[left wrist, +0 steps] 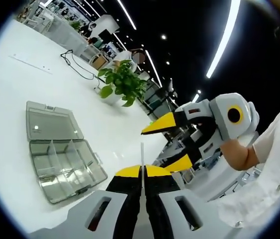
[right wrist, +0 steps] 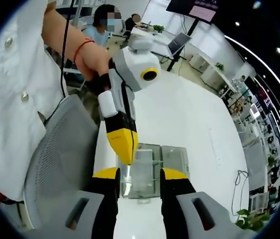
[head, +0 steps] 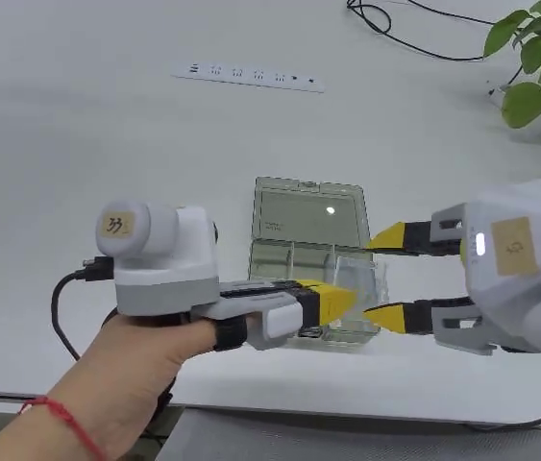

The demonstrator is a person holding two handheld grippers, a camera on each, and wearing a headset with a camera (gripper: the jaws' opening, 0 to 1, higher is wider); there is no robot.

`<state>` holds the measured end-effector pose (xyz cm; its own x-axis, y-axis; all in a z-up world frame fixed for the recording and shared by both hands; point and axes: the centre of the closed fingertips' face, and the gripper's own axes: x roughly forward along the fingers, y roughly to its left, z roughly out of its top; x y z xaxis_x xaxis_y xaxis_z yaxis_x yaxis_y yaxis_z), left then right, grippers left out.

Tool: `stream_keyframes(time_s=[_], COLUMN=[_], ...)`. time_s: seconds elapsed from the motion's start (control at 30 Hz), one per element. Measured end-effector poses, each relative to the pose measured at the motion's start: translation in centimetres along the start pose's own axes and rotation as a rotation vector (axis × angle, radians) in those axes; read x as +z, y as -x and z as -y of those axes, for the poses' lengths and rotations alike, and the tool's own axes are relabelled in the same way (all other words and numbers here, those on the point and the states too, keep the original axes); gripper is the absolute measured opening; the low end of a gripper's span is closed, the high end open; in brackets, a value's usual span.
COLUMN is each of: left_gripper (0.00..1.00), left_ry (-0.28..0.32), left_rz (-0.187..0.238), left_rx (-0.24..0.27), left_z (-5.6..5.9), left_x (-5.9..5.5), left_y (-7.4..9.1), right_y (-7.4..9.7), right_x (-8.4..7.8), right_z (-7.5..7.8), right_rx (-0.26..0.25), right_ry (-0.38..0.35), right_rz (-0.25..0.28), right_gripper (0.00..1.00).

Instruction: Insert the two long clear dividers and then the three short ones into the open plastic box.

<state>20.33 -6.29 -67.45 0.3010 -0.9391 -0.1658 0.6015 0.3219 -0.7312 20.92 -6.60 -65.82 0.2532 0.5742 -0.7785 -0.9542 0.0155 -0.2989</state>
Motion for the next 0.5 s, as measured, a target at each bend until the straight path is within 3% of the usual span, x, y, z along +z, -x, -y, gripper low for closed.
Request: stream_keyframes(time_s=[0.1, 0.17, 0.27, 0.37, 0.4, 0.5], left_gripper=[0.00, 0.00, 0.00, 0.00, 0.00, 0.00], left_ry=[-0.052, -0.133, -0.250, -0.340, -0.344, -0.397], left_rz=[-0.009, -0.027, -0.068, -0.092, -0.093, -0.069], left_rx=[-0.005, -0.027, -0.060, -0.088, -0.095, -0.134], left_z=[0.0, 0.2, 0.8, 1.4, 1.6, 2.5], left_x=[-0.1, -0.2, -0.8, -1.1, -1.1, -0.7], left_y=[0.1, 0.3, 0.4, 0.4, 0.5, 0.4], right_y=[0.6, 0.9, 1.5, 1.6, 1.5, 1.2], right_x=[0.3, 0.5, 1.1, 1.1, 1.1, 1.0], right_z=[0.2, 0.2, -0.5, -0.8, -0.8, -1.8], right_rx=[0.053, 0.088, 0.204, 0.275, 0.286, 0.379], right_ry=[-0.080, -0.114, -0.198, -0.211, -0.212, -0.213], right_rz=[0.053, 0.082, 0.144, 0.158, 0.158, 0.154], right_gripper=[0.32, 0.30, 0.25, 0.21, 0.20, 0.18])
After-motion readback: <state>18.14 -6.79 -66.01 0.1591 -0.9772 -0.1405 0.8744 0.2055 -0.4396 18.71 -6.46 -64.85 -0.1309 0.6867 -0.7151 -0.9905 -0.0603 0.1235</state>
